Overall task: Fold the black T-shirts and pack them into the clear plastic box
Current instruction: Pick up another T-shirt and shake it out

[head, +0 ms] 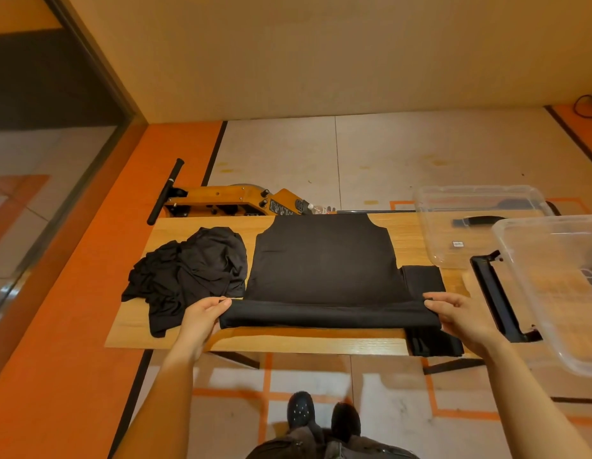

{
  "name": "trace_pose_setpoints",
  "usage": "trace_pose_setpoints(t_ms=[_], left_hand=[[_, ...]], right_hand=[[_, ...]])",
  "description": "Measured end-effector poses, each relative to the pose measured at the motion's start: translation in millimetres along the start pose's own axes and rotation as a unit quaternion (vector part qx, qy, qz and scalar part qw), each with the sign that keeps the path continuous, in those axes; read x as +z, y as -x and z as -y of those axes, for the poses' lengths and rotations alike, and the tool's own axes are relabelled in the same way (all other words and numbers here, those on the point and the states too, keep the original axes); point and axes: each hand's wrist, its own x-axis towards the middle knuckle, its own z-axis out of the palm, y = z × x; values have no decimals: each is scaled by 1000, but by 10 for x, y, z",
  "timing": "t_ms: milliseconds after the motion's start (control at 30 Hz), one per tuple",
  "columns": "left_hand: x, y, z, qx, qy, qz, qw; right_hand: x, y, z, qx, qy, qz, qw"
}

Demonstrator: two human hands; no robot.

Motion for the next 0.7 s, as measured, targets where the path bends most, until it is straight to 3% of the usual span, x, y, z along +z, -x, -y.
trace_pose_setpoints(t_ms=[300,700], left_hand=[[150,-160,-170,8,-10,5,1000],[354,-807,-451,23,-83,-10,996]], right_hand=[[62,-192,89,11,-38,-23,999],[283,-880,201,23,-98,-129,987]])
